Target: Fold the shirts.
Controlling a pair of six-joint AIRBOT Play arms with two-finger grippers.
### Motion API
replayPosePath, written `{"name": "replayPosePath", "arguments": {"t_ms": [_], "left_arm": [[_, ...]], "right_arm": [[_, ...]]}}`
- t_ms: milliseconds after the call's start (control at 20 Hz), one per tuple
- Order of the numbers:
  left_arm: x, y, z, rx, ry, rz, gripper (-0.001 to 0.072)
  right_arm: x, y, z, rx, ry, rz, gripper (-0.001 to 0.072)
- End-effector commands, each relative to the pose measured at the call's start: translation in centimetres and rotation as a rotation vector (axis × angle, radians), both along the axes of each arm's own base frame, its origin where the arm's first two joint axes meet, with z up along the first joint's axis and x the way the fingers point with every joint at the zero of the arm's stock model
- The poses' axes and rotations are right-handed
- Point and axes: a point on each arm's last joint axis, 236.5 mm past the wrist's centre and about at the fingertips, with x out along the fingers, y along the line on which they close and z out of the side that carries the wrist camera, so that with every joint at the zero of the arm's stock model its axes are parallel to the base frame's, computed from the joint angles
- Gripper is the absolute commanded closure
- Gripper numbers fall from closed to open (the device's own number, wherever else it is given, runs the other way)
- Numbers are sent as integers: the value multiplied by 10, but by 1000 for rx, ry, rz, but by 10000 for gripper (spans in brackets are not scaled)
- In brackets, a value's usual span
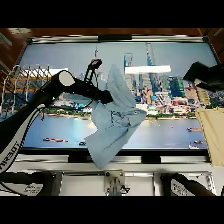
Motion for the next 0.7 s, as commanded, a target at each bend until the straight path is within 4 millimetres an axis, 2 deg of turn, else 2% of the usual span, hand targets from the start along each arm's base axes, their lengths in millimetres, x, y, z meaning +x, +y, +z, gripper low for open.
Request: {"name": "replayPosePath", "arguments": {"t_ms": [0,50,200,300,500,650], "left_arm": [[-3,37,-35,84,95,-52,130],[-3,37,-44,91,115,-53,81],[-9,38,-77,117,195,-65,79],[-1,37,-91,121,196,-43,79],[24,26,-102,99,121,25,79],[23,-4,-102,37,77,-17,81]], "right_arm": [[-14,28,-44,4,108,75,39],[-15,40,-54,8,121,97,39],[-21,66,-70,8,145,155,39],[-21,75,-72,12,145,164,39],[-22,77,-72,27,146,159,39],[-22,77,-73,31,153,146,39]]}}
